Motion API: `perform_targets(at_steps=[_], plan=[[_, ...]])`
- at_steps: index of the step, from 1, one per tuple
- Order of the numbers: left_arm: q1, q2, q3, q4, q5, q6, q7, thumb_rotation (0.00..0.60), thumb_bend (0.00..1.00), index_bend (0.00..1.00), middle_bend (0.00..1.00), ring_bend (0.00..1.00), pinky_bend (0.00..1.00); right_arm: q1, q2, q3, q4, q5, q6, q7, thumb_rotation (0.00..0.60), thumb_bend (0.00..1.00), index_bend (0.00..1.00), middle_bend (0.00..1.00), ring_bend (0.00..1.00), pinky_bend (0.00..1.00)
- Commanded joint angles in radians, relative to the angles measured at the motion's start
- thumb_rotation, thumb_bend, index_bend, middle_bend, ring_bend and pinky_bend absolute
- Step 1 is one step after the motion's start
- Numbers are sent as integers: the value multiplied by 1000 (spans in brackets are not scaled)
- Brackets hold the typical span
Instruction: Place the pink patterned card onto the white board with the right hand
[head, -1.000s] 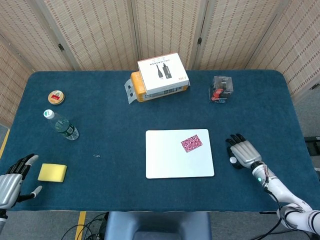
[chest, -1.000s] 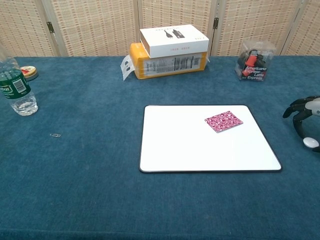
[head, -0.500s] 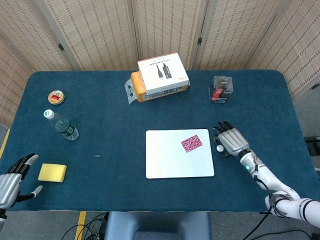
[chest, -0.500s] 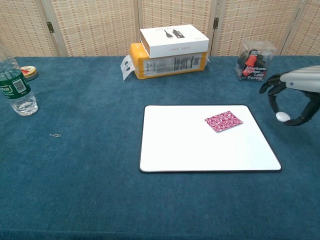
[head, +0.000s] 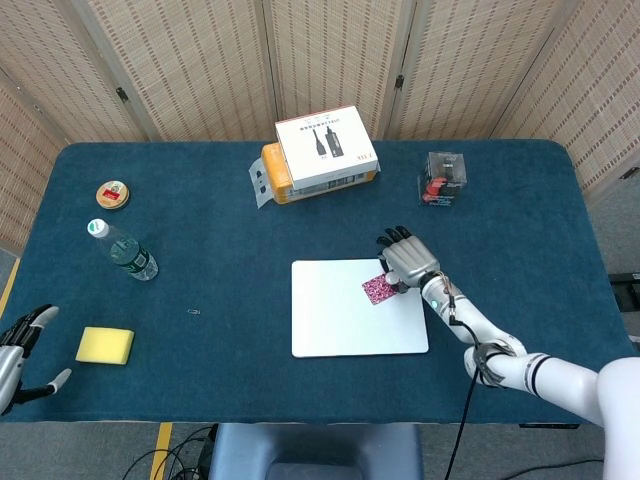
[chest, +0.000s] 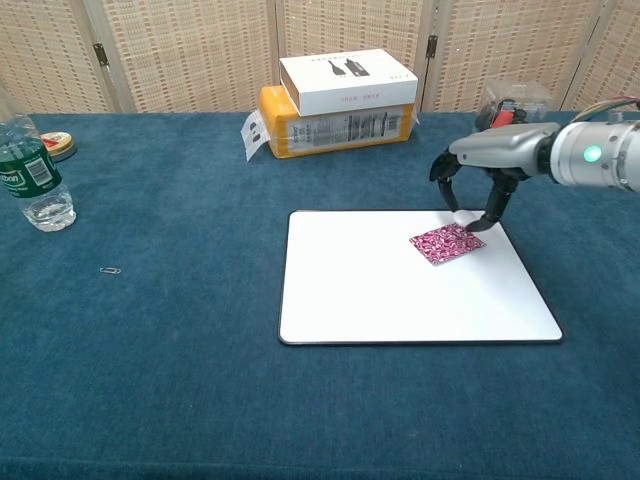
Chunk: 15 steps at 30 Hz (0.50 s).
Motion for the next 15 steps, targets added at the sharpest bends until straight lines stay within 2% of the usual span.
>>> perform_targets(at_steps=[1,12,15], plan=[[-1,2,-1,5,0,-1,-6,600,294,0,90,117,223,16,-12,-6,5,15,-1,-19,600,192,553,155,0,0],[4,4,0,4,11,13,-14,600,293,0,90,117,223,34,-7,-49,-22,71,18,-74,600,192,553,149,0,0],[6,4,0,2,13,18,-11,600,294,0,90,117,222,47,-5,-62,-26,104,11,-100,600,190,516,125,0,0]])
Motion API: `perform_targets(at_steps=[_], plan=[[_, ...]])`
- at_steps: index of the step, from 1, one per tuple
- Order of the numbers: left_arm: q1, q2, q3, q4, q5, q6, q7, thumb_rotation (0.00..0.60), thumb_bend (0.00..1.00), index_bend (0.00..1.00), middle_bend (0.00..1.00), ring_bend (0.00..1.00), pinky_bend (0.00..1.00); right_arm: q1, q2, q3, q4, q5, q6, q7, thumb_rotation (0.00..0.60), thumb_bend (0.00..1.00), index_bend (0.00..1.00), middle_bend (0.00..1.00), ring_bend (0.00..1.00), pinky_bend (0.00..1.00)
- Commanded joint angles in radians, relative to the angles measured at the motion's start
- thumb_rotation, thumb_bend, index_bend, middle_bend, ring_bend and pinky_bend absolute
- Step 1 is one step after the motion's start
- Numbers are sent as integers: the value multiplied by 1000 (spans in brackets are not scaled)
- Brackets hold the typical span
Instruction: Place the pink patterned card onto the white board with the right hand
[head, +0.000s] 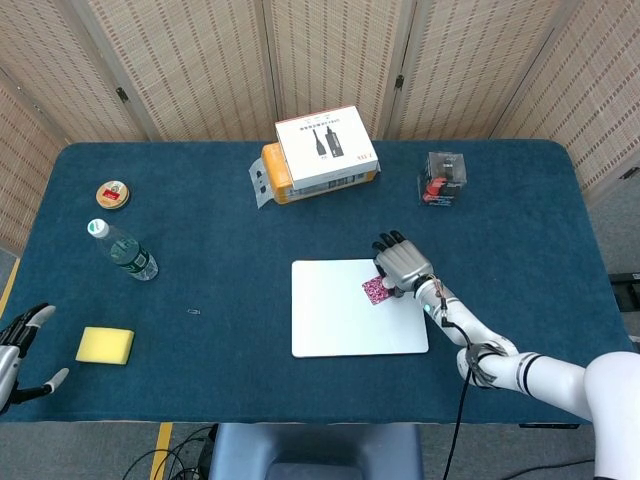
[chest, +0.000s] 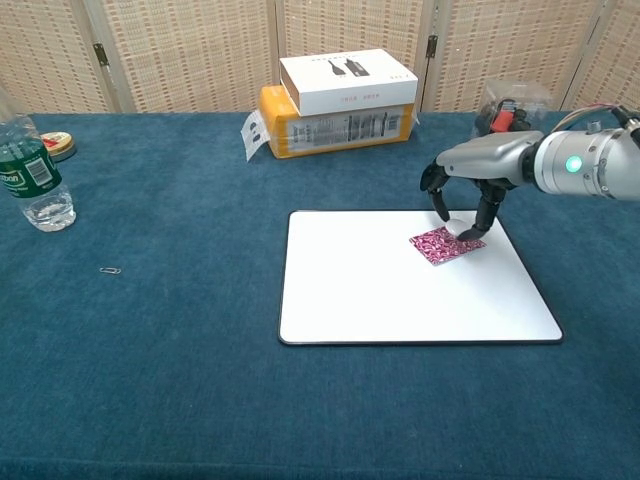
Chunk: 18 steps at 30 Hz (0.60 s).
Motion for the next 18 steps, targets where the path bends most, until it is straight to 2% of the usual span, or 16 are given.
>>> perform_targets(at_steps=[1,7,9,13,18], plan=[[2,0,0,-1,2,3,2,600,294,0,90,117,223,15,0,-13,-3,35,-4,-27,600,187,468,114,0,0],[4,1,0,0,3,8,3,600,293,0,90,117,223,32,-5,-25,-6,75,2,-47,600,184,256,83,0,0],[4,1,-1,2,-2,5,4,600,294,0,90,117,223,34,7,-31,-21,78,12,-53,600,180,213,74,0,0],[4,0,-3,1,-3,6,4,600,293,0,90,117,222,21,49,-35,-78,77,51,-52,600,175,194,67,0,0],[5,-4,-3,-3,-1,10,28,600,293,0,90,117,222,-46,146,-30,-200,33,168,0,600,168,189,66,0,0]])
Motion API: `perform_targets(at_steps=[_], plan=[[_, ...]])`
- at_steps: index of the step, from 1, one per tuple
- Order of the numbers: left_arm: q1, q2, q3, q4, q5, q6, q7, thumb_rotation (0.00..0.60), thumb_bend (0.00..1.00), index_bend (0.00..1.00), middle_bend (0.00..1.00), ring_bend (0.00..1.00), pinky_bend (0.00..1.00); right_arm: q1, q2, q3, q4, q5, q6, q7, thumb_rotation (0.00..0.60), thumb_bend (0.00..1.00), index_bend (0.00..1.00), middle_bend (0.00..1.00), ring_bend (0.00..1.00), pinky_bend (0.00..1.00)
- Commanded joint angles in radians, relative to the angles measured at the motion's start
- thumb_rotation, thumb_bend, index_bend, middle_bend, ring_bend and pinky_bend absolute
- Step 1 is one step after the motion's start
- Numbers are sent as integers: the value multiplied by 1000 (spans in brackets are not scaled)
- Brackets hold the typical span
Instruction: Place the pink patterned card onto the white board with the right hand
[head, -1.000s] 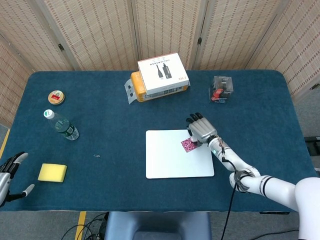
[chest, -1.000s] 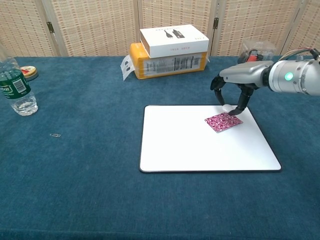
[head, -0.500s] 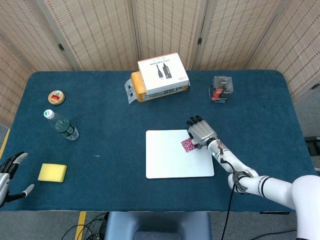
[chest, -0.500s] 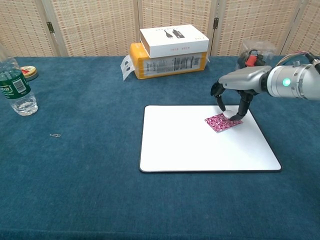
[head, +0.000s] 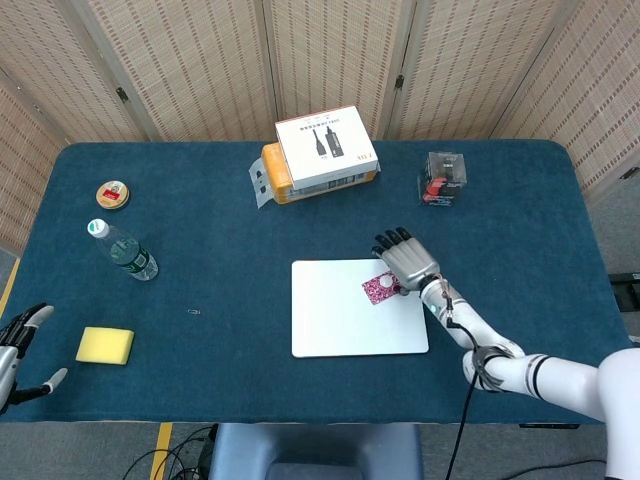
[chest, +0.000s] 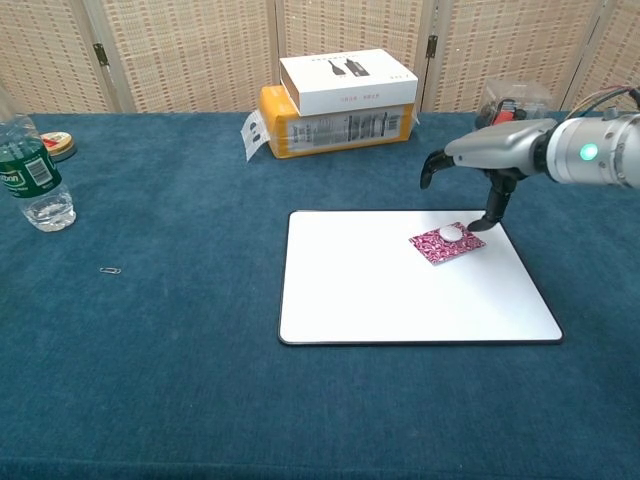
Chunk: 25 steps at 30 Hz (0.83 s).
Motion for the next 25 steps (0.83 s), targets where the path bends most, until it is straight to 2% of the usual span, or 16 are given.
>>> perform_targets(at_steps=[1,4,8,11,17,20,25], plan=[[1,-4,0,-4,1,2,17,600,293,0,90,117,223,-73,80,3,-102,-50,111,59,600,166,188,66,0,0],[1,-8,1,-12,5,4,41,600,294,0,90,117,222,-173,121,-11,-164,-140,250,146,600,160,173,66,0,0],[4,-11,1,-25,8,13,73,600,294,0,90,117,223,-311,148,-62,-183,-269,398,297,600,153,139,61,0,0],[9,-15,0,-37,12,25,102,600,294,0,90,117,222,-417,148,-110,-148,-358,519,374,600,151,114,59,0,0],[11,-29,6,-57,35,38,172,600,293,0,90,117,223,-579,97,-158,-43,-453,724,407,600,146,63,46,0,0],[10,-38,8,-65,49,44,199,600,293,0,90,117,223,-612,104,-170,-31,-478,743,398,600,140,29,27,0,0],[4,-51,17,-72,67,34,241,600,293,0,90,117,222,-639,134,-163,-82,-505,756,393,600,139,3,13,0,0]])
